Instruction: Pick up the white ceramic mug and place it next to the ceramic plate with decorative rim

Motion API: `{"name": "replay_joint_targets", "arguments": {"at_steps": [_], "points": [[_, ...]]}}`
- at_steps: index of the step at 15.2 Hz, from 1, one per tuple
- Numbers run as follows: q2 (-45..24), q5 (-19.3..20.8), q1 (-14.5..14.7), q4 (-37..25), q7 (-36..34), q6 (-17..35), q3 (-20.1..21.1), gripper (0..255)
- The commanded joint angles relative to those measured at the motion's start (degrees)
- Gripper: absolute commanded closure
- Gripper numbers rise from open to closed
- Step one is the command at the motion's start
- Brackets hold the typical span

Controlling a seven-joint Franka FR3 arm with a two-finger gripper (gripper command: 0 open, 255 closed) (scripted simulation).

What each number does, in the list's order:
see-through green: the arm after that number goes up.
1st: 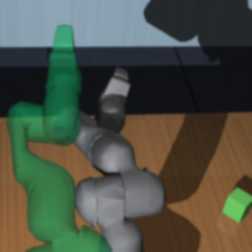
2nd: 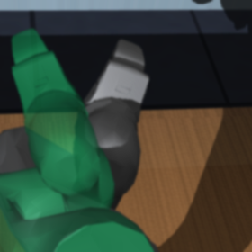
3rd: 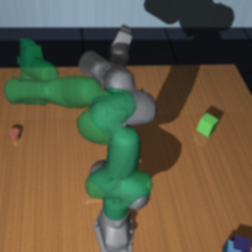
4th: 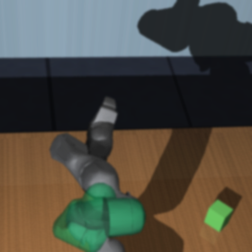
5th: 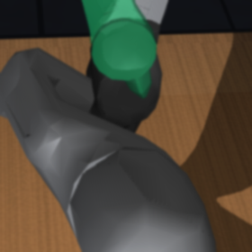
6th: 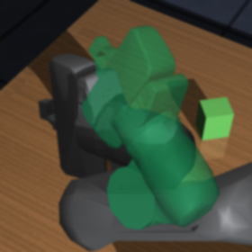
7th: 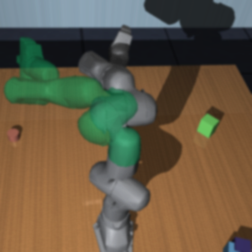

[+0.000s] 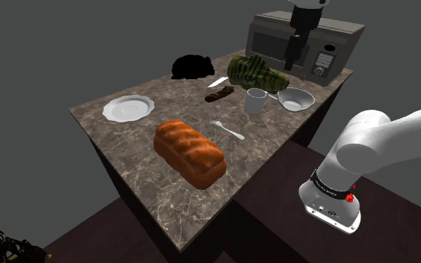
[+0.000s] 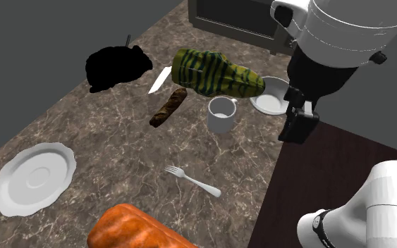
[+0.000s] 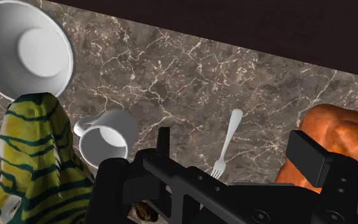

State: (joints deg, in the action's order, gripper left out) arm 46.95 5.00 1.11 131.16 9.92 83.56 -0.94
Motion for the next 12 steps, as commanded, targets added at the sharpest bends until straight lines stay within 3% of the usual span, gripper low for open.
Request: {"name": "replay_joint_targets", "arguments": {"at_steps": [1,12], "points": [[0.00,0.00,0.00,0.00,0.00,0.00,0.00,0],[-10.84,2.94,-0.96,9.39,6.69,22.16,-8.21,0]]}}
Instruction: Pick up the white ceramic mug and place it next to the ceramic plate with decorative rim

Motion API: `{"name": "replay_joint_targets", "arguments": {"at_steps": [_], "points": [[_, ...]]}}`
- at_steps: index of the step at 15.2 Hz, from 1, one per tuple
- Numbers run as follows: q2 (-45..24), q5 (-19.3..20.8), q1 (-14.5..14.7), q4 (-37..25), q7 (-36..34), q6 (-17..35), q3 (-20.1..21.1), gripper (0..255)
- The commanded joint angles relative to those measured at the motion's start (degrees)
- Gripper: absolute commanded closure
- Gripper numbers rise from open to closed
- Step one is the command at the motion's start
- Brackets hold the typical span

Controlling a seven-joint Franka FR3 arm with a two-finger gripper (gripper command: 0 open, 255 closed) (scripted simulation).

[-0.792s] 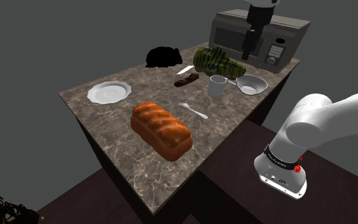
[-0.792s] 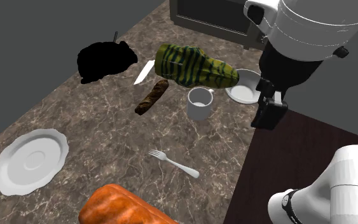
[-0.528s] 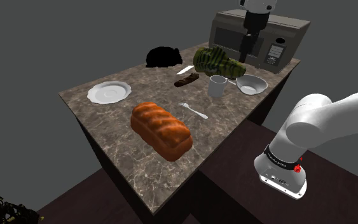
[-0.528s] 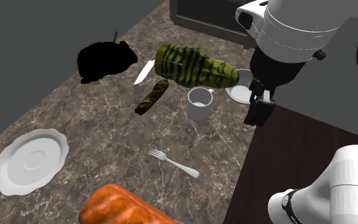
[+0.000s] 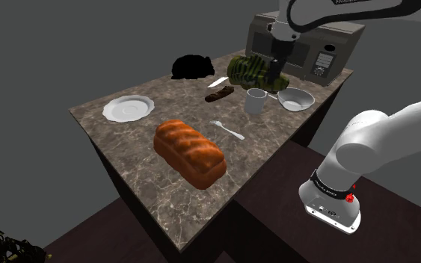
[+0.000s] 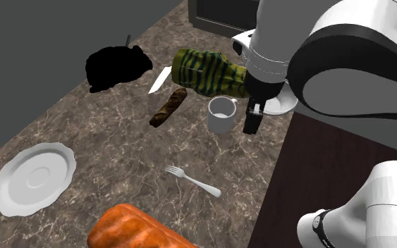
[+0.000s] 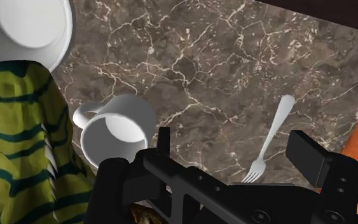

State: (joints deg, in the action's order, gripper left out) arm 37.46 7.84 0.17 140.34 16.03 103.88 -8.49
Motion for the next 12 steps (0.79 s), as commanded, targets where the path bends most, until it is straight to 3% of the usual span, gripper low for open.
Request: {"name": "replay_joint_targets", "arguments": {"at_steps": [1,7,12], "points": [[-2.87,0.21,-0.05,0.57,1.24,3.88,-1.41,0],[-13.64,-0.34,0.17,0.87,5.65,15.83,-5.88,0],[-24.34,-3.23,0.93,-1.28,10.55,24.82,-9.30,0]]}}
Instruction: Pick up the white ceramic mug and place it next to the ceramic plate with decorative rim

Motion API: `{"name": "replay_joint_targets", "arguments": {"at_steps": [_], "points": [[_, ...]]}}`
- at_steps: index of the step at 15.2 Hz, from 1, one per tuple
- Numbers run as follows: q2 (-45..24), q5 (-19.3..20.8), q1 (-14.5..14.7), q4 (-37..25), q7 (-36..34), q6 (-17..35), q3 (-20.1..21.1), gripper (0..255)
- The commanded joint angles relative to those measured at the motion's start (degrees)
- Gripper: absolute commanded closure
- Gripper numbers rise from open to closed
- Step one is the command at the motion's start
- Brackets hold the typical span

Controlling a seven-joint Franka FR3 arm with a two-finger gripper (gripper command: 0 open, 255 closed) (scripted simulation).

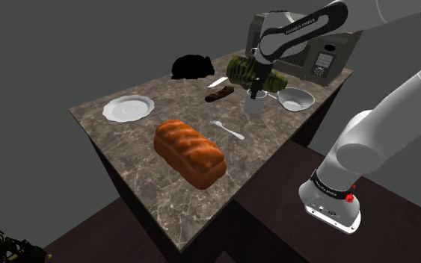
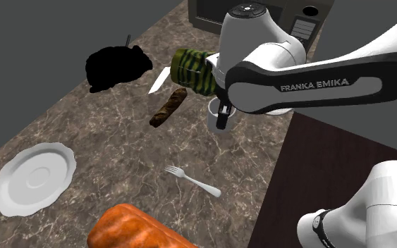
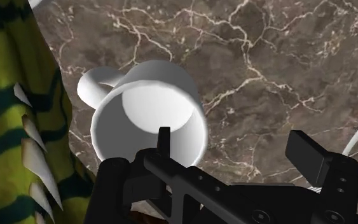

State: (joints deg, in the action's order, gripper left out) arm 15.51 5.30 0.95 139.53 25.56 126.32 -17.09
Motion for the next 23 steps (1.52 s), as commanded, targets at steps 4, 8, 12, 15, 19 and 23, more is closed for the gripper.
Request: {"name": "replay_joint_targets", "arguments": {"at_steps": [4,8,12,15,19,23], "points": [[-5.77,-1.99,0.31,-0.50,2.50,5.72,-1.39,0],[-7.99,-2.76,0.43,0.70,3.10,9.05,-1.63,0],[-8.92,-3.12,0.49,1.12,3.37,10.37,-1.72,0],[-8.92,-3.13,0.49,1.12,3.37,10.37,-1.72,0],[-8.92,-3.12,0.49,1.12,3.37,10.36,-1.72,255],[-8.91,-3.12,0.49,1.13,3.37,10.36,-1.72,255]]}}
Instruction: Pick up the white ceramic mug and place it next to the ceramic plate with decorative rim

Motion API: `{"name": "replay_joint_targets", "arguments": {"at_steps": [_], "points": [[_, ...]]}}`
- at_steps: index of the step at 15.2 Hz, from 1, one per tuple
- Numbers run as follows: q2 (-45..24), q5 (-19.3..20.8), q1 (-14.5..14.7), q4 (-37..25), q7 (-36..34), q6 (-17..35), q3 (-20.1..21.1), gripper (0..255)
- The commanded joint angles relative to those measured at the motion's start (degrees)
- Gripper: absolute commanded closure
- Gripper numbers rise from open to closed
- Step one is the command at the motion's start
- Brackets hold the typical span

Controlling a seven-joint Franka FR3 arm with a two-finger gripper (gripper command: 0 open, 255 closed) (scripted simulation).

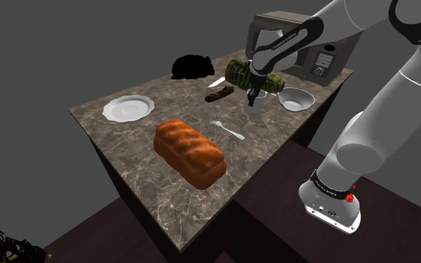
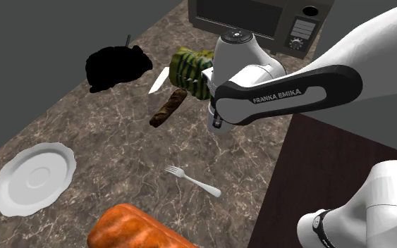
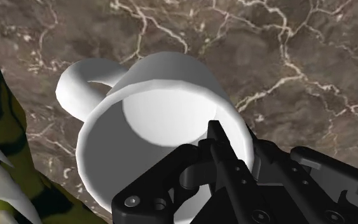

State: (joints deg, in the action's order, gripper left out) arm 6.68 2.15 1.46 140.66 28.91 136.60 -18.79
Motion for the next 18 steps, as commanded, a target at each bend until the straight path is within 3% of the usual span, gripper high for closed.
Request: {"name": "replay_joint_targets", "arguments": {"at_steps": [1,4,18], "points": [[-0.08,0.03,-0.01,0.00,0.02,0.08,-0.02,255],[-0.09,0.02,-0.01,-0.01,0.03,0.09,-0.02,255],[6.42,2.00,-0.33,-5.35,-1.65,-11.55,0.92,255]]}}
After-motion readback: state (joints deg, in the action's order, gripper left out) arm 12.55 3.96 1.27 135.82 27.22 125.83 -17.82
